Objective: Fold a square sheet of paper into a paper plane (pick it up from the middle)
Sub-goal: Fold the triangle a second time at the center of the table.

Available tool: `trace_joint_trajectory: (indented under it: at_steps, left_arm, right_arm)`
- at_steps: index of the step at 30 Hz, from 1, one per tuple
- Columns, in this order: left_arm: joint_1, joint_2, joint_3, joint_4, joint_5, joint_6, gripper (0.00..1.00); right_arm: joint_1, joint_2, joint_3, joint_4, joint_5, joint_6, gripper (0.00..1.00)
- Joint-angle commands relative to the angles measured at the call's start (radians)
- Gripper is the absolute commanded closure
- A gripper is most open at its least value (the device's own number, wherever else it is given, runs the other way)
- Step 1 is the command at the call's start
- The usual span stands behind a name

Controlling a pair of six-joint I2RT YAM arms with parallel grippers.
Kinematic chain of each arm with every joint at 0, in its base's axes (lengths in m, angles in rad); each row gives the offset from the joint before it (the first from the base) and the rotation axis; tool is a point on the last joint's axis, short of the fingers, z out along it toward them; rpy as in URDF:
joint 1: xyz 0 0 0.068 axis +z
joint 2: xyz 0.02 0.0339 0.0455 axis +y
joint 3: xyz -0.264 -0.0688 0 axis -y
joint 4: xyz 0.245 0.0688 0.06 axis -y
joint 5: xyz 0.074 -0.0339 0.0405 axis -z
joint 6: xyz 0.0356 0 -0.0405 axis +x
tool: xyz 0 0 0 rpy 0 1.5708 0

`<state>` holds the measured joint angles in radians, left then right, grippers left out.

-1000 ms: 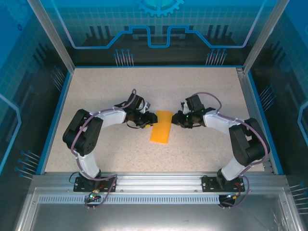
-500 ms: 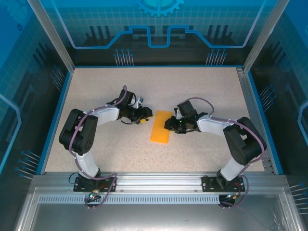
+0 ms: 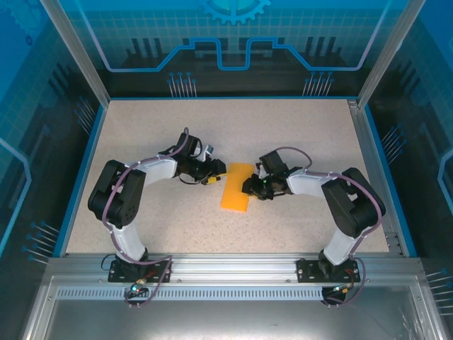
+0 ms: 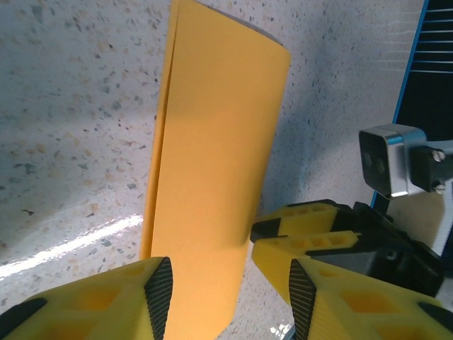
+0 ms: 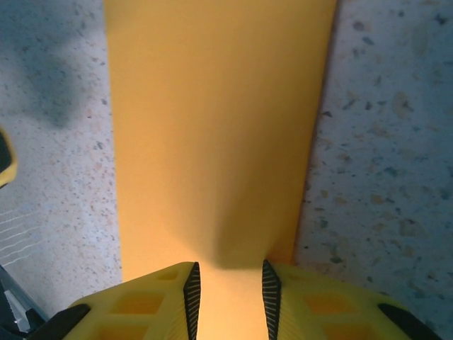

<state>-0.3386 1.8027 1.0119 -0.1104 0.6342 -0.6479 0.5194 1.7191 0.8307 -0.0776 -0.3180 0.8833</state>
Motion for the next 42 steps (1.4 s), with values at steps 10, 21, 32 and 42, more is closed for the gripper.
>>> trace_joint_trajectory:
  at_steps: [10,21,32,42]
  left_arm:
    - [-0.028,-0.011,-0.029,-0.096,0.028,0.031,0.48]
    - [-0.041,-0.111,-0.171,-0.077,0.076,-0.06,0.47]
    - [-0.074,-0.074,-0.196,-0.001,0.093,-0.122,0.49]
    - [-0.075,-0.038,-0.208,0.041,0.1,-0.14,0.48]
  right_arm:
    - [0.01,0.038,-0.057,-0.043,0.046,-0.017,0.7]
    - [0.01,0.046,-0.062,-0.044,0.053,-0.023,0.7]
    - [0.01,0.041,-0.065,-0.039,0.053,-0.021,0.7]
    - [0.01,0.051,-0.069,-0.013,0.041,-0.012,0.69]
